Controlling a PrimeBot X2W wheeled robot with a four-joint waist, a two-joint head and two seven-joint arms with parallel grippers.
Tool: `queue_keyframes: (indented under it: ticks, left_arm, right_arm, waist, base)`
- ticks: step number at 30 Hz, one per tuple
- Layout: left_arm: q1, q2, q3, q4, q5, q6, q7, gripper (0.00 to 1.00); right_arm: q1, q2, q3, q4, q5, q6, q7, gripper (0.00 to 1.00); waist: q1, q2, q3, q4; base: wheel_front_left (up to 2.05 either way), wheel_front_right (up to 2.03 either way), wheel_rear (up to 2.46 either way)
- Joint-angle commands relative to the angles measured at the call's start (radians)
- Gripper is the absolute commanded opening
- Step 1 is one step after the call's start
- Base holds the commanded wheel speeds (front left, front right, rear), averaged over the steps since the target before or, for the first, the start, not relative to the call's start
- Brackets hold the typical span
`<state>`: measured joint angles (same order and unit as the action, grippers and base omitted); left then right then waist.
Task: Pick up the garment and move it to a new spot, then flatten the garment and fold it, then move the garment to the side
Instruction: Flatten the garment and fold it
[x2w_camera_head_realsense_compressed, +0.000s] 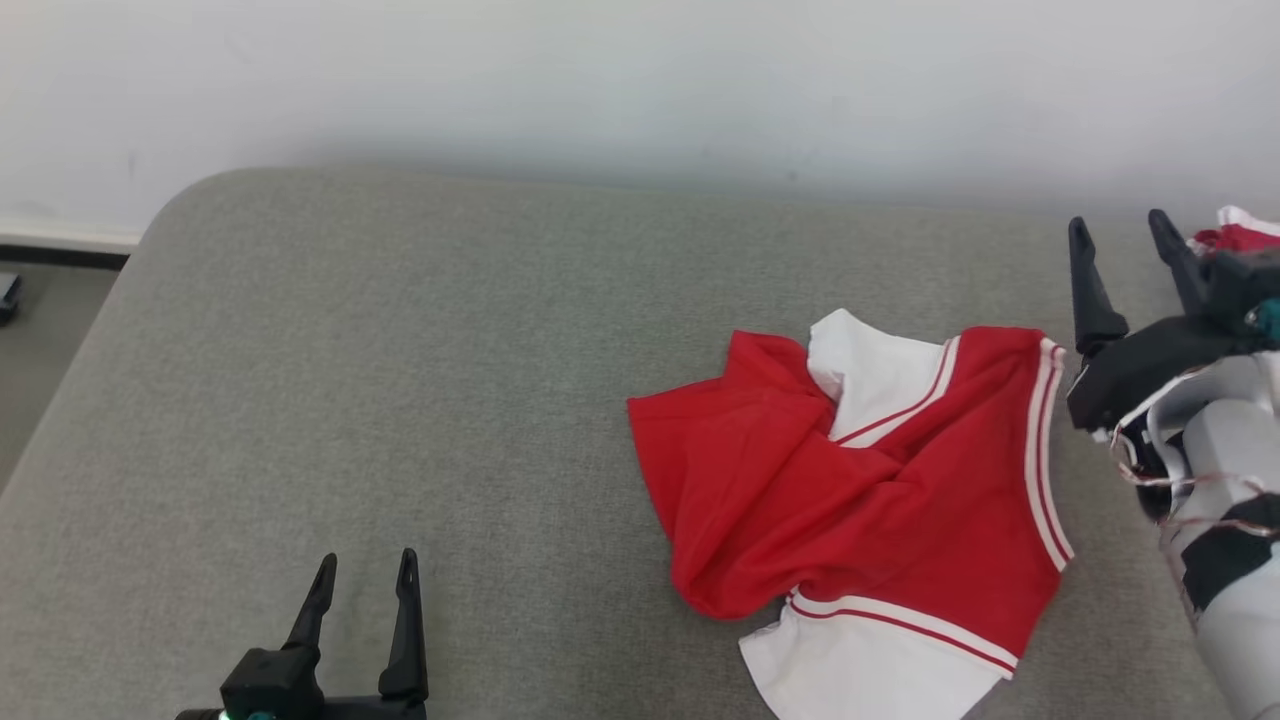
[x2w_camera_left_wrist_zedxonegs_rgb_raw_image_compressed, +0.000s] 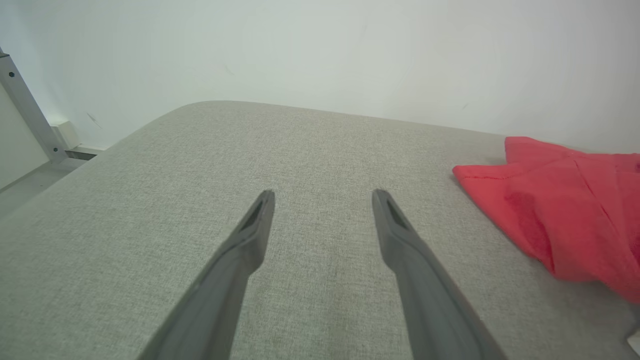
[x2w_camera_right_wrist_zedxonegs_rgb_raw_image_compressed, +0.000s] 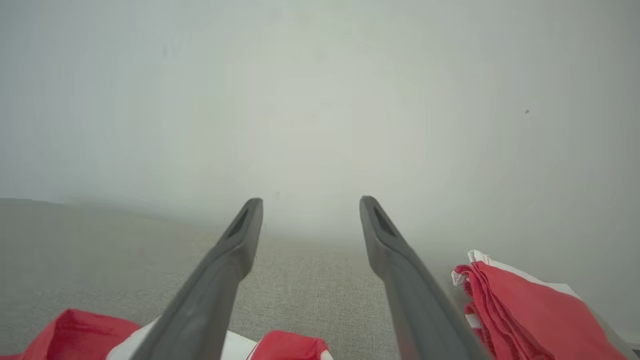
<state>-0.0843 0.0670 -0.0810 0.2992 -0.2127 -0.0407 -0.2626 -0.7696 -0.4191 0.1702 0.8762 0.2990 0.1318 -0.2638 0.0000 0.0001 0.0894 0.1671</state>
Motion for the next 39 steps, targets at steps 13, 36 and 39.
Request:
queue_keyframes:
  ticks: [13,36,39]
  left_arm:
    - [0.034,0.013,0.006,0.002,0.013,-0.012,-0.003,1.00]
    - [-0.052,0.043,-0.041,0.008,0.028,-0.043,0.017,1.00]
    - [-0.114,0.061,-0.054,0.006,0.037,-0.051,0.036,1.00]
  right_arm:
    - [0.427,0.120,-0.135,-0.480,-0.055,-0.003,0.000,1.00]
    - [0.809,0.362,-0.197,-0.782,-0.109,-0.003,0.000,1.00]
    - [0.788,0.366,-0.184,-0.776,-0.102,-0.003,0.000,1.00]
  waist:
    - [0.0000,-0.0001,-0.053,-0.104]
    - [0.0000,-0.0001,-0.056,-0.211]
    - [0.0000,-0.0001,-0.037,-0.247]
  base:
    - [0.00,0.00,0.00]
    - [0.00,0.00,0.00]
    - [0.00,0.00,0.00]
